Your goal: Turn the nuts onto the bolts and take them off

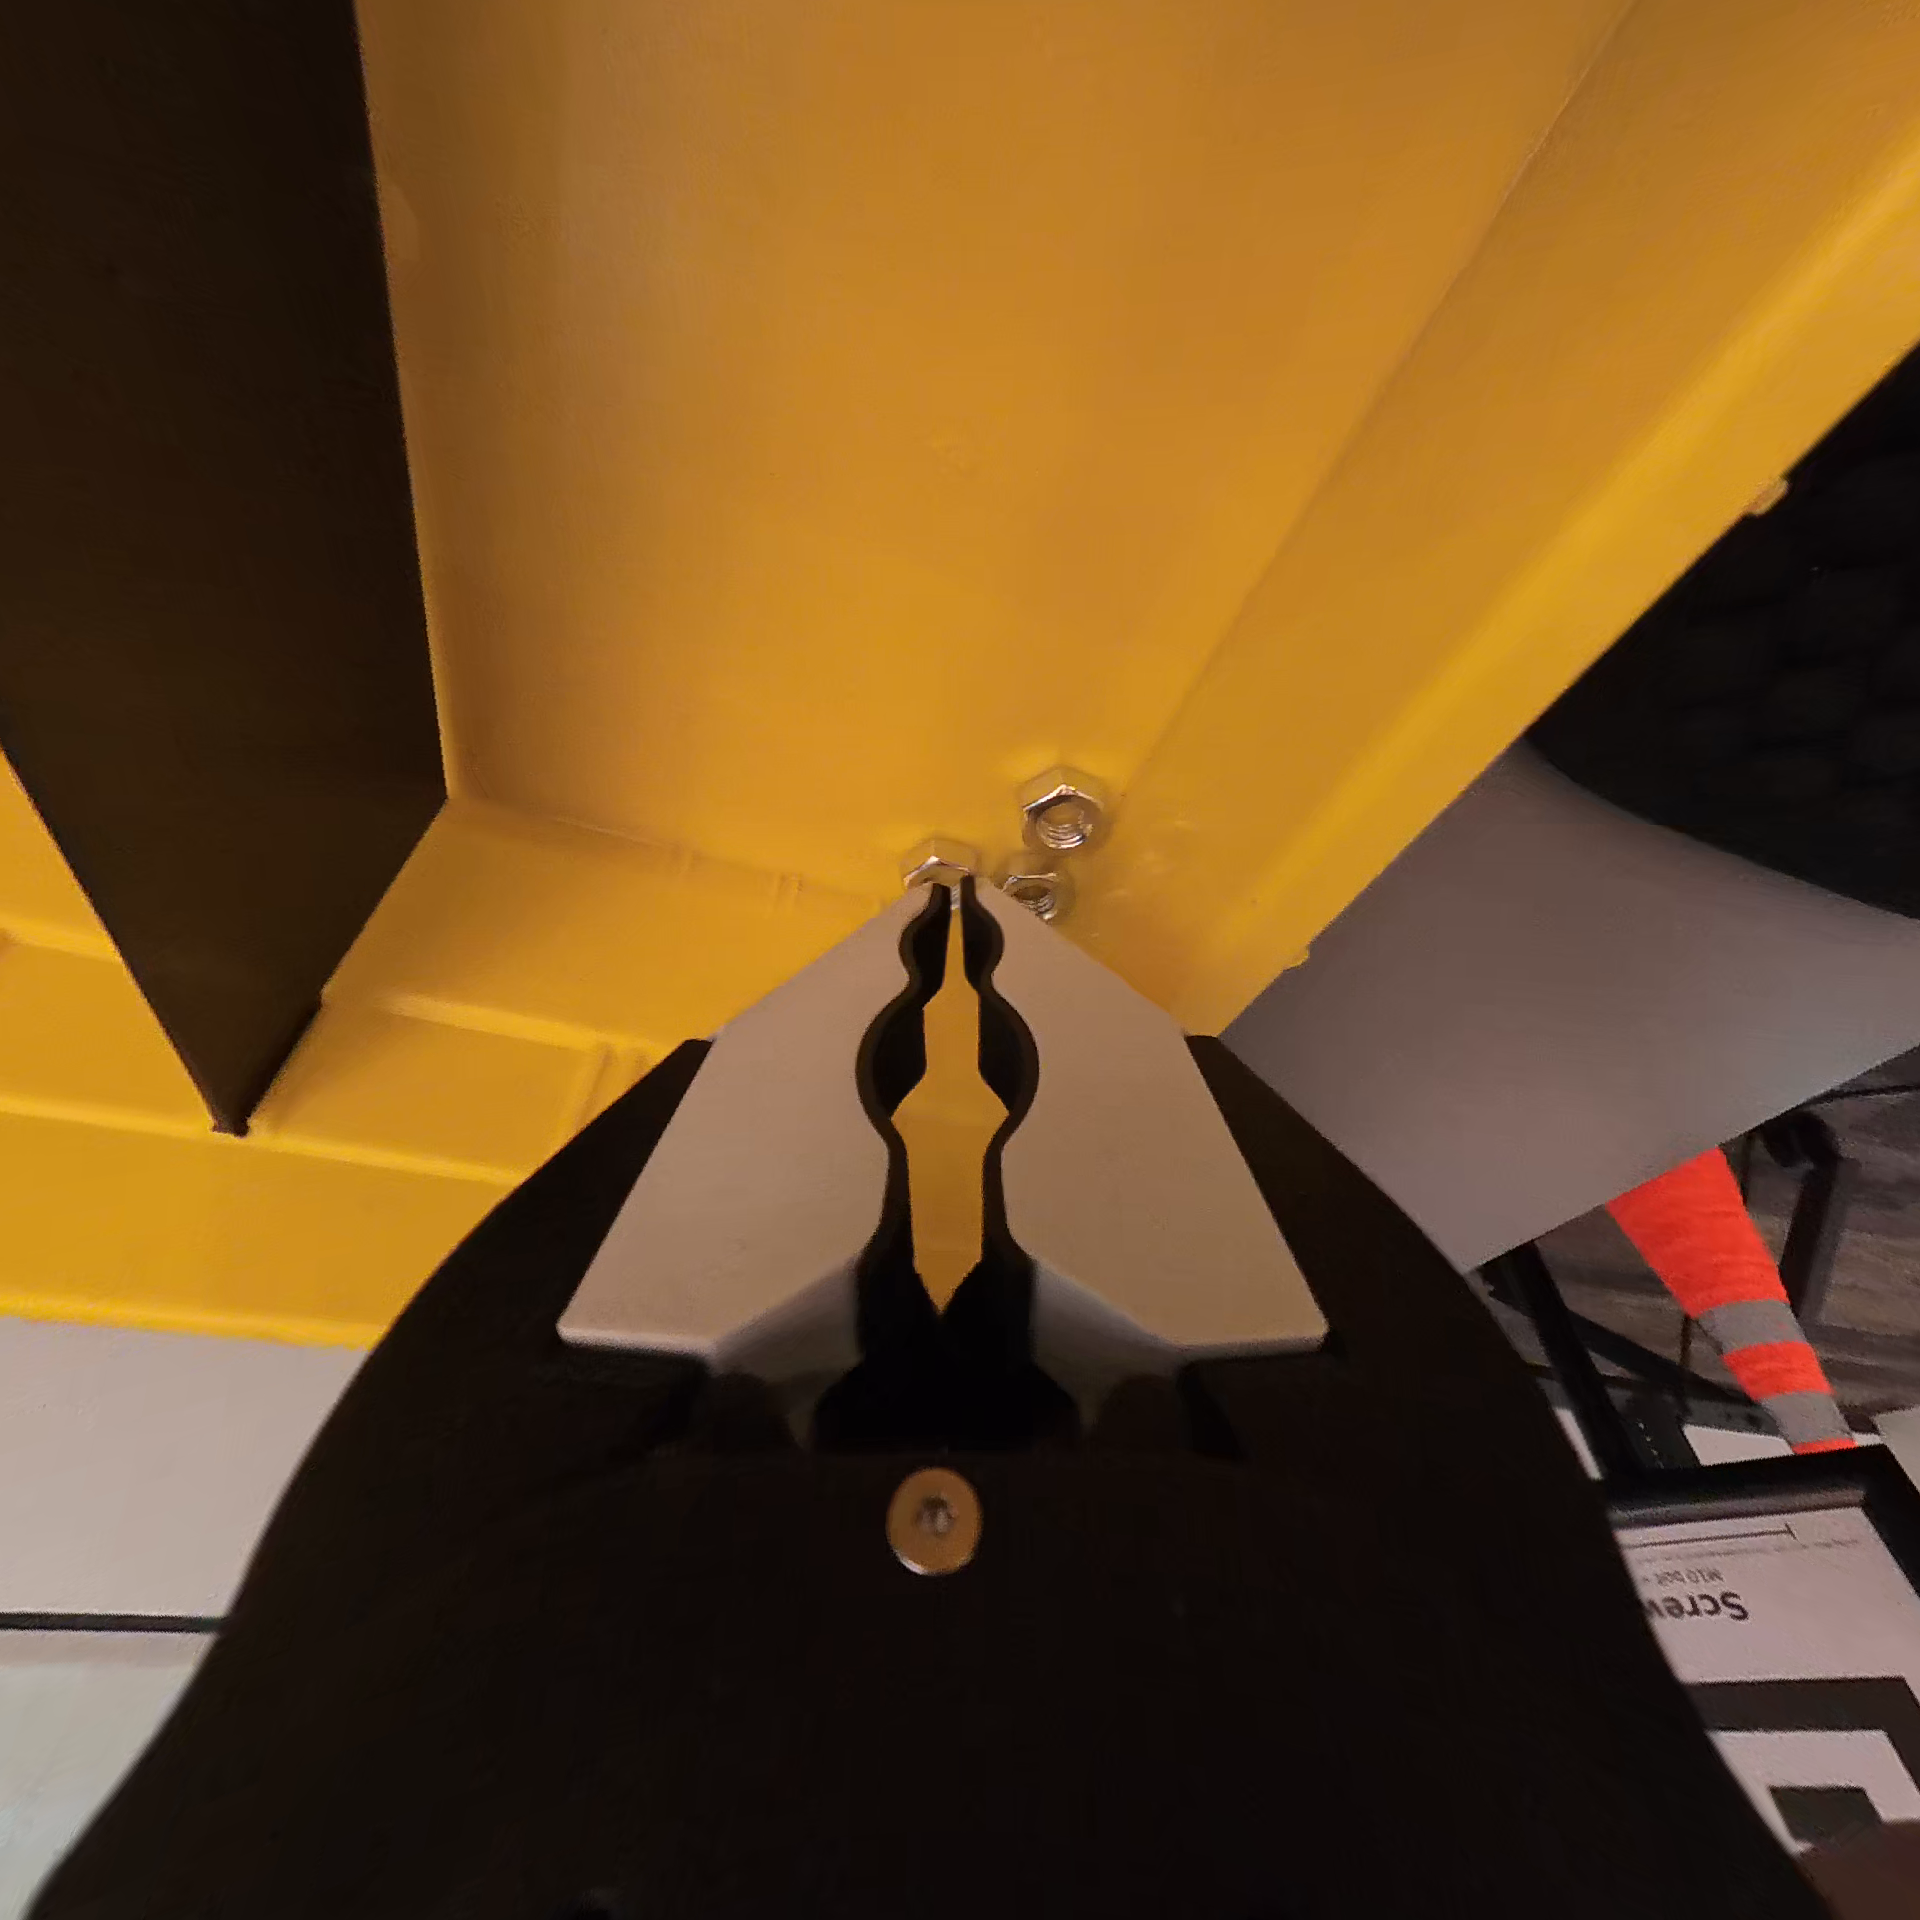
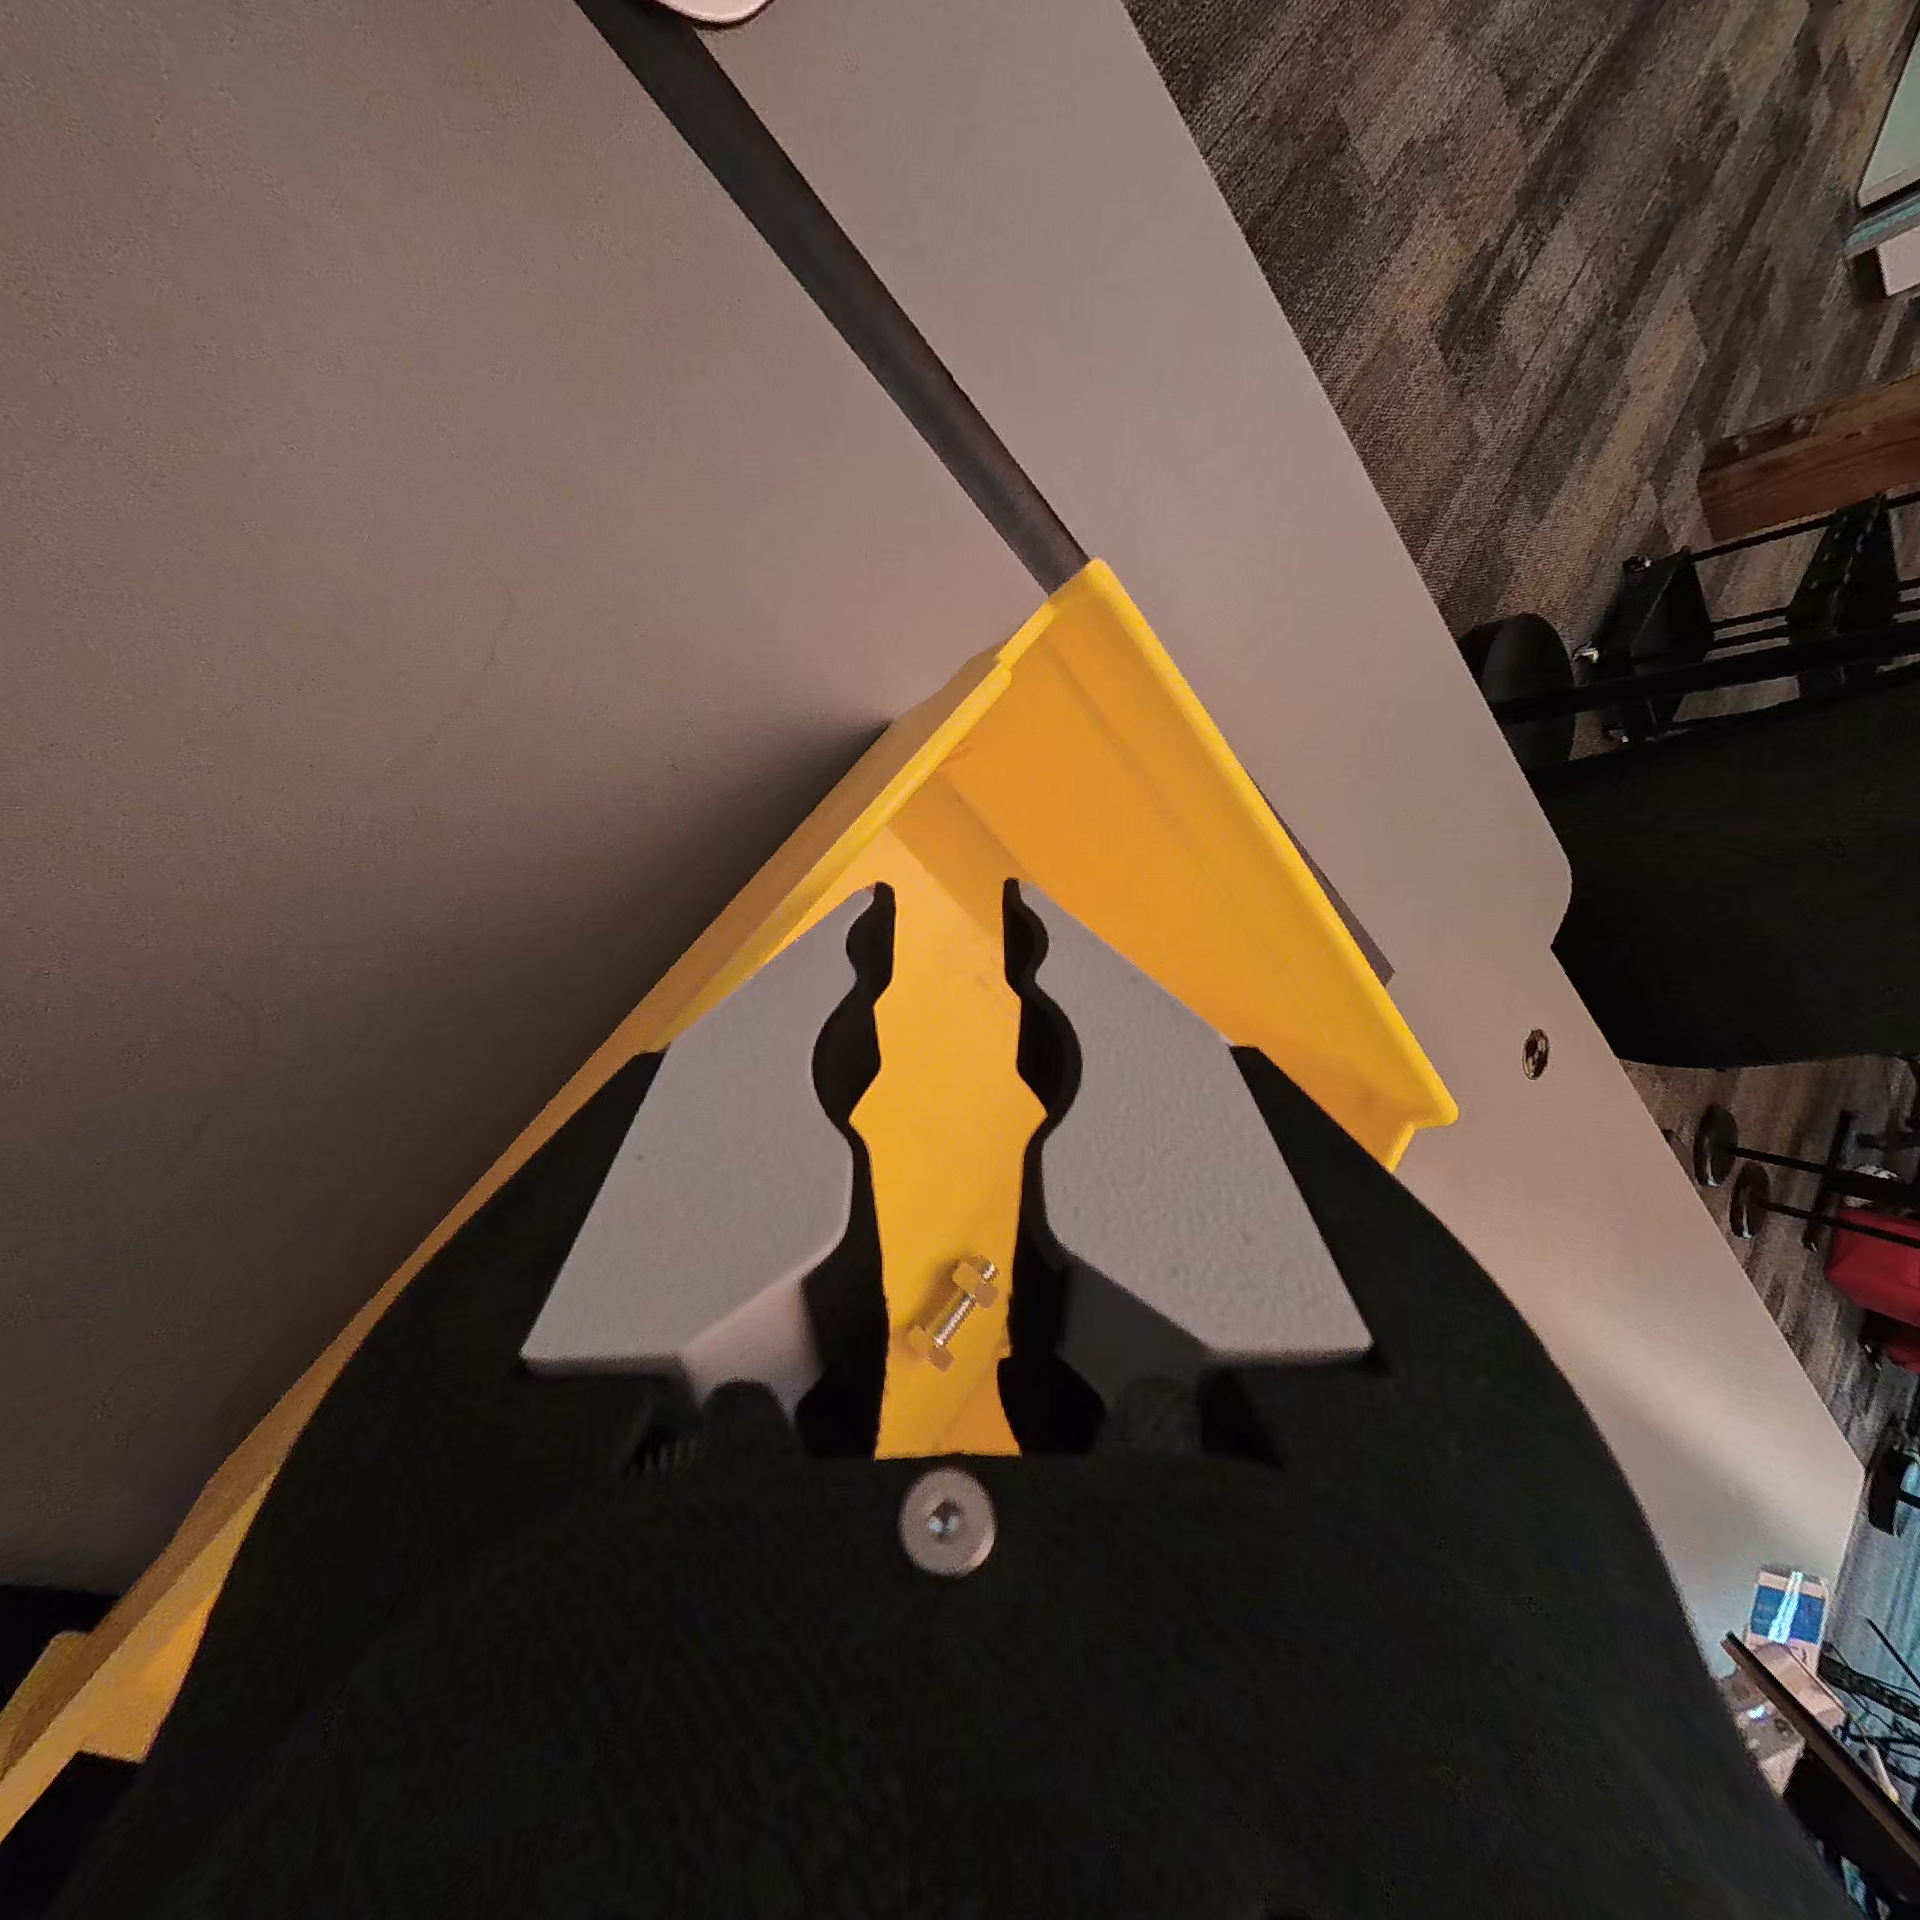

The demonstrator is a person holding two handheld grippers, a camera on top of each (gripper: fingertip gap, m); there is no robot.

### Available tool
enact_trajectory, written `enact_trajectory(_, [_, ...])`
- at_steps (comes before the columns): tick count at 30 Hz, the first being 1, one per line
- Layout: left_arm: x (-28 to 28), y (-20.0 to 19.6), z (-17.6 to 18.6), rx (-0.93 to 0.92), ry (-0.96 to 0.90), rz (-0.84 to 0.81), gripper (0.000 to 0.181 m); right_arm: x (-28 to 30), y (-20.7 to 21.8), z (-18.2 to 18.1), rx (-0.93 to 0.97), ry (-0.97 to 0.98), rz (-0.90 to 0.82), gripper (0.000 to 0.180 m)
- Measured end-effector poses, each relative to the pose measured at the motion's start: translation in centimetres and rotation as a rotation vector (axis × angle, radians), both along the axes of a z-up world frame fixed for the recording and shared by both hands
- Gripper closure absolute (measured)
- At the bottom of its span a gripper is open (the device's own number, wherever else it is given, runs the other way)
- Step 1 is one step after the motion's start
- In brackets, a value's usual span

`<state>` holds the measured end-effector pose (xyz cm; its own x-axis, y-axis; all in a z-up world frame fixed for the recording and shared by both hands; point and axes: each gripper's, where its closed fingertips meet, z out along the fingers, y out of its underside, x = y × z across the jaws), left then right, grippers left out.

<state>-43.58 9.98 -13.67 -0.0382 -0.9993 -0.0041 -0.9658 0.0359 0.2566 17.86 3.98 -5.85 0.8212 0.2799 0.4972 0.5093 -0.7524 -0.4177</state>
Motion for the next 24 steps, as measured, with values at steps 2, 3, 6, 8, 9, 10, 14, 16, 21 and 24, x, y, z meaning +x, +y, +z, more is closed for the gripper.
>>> enact_trajectory(2, [-0.1, -0.1, 0.0, 0.003, 0.000, -0.008, 0.181, 0.1, 0.0, 0.0, 0.001, -0.004, -0.001, 0.160])
enact_trajectory(3, [-0.2, 0.0, -0.1, 0.008, 0.005, -0.008, 0.181, 0.1, -0.1, 0.1, 0.000, -0.004, -0.001, 0.160])
enact_trajectory(6, [-0.5, 0.2, -0.2, 0.024, 0.019, -0.015, 0.179, 0.1, -0.1, 0.2, 0.005, -0.001, 0.000, 0.160])
enact_trajectory(8, [-0.4, 0.5, -0.2, 0.052, 0.014, -0.018, 0.174, 0.1, -0.1, 0.2, 0.003, -0.004, 0.000, 0.160])
enact_trajectory(9, [-0.3, 0.5, -0.2, 0.054, 0.015, -0.013, 0.169, 0.1, -0.2, 0.2, 0.001, -0.006, 0.000, 0.160])
enact_trajectory(10, [-0.3, 0.5, -0.2, 0.049, 0.018, -0.002, 0.164, 0.1, -0.2, 0.2, 0.000, -0.008, 0.000, 0.160])
enact_trajectory(14, [-0.5, 0.3, -0.5, 0.033, 0.060, 0.022, 0.152, 0.1, -0.2, 0.3, 0.002, -0.007, 0.003, 0.160])
enact_trajectory(16, [-0.8, 0.4, -0.7, 0.043, 0.102, -0.015, 0.151, 0.1, -0.3, 0.3, 0.003, -0.007, 0.004, 0.160])
enact_trajectory(21, [-1.2, 0.8, -1.2, 0.063, 0.170, -0.058, 0.146, 0.1, -0.4, 0.4, 0.003, -0.007, 0.008, 0.160])
enact_trajectory(24, [-1.1, 1.0, -1.3, 0.075, 0.178, -0.058, 0.149, 0.1, -0.4, 0.3, -0.003, -0.010, 0.008, 0.160])
